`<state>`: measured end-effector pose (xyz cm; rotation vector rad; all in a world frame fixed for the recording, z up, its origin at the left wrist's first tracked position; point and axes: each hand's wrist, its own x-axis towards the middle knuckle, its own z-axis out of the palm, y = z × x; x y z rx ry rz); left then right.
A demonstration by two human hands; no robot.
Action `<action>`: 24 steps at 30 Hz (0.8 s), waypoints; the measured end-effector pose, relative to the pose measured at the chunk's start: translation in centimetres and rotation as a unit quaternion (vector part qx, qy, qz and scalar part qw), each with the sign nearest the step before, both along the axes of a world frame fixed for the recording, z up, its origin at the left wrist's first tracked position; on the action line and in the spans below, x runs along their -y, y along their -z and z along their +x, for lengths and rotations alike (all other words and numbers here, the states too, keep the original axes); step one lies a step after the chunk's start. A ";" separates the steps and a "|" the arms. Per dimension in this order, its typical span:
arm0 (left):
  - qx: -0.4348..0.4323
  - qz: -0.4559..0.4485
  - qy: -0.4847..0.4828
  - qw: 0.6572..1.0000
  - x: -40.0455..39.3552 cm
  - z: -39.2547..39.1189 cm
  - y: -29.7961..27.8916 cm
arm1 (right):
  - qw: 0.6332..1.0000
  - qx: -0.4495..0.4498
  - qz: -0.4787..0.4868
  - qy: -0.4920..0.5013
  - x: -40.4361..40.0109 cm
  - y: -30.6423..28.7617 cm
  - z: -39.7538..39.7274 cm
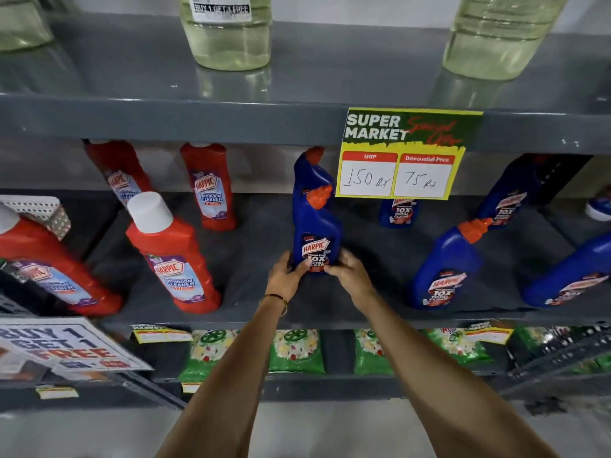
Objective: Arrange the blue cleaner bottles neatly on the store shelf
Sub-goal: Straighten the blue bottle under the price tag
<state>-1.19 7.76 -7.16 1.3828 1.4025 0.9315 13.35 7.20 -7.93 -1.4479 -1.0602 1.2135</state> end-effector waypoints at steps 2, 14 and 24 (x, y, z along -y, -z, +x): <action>0.010 0.005 -0.002 1.000 0.2 -0.1 0.0 | 1.000 0.006 0.007 -0.007 0.1 0.1 0.2; 0.005 0.003 0.023 1.000 5.0 -1.2 0.1 | 0.997 0.066 0.028 -0.003 5.2 0.6 -0.4; 0.001 -0.005 0.027 1.000 7.3 -1.5 0.0 | 0.996 0.092 0.017 0.011 7.6 0.9 -0.6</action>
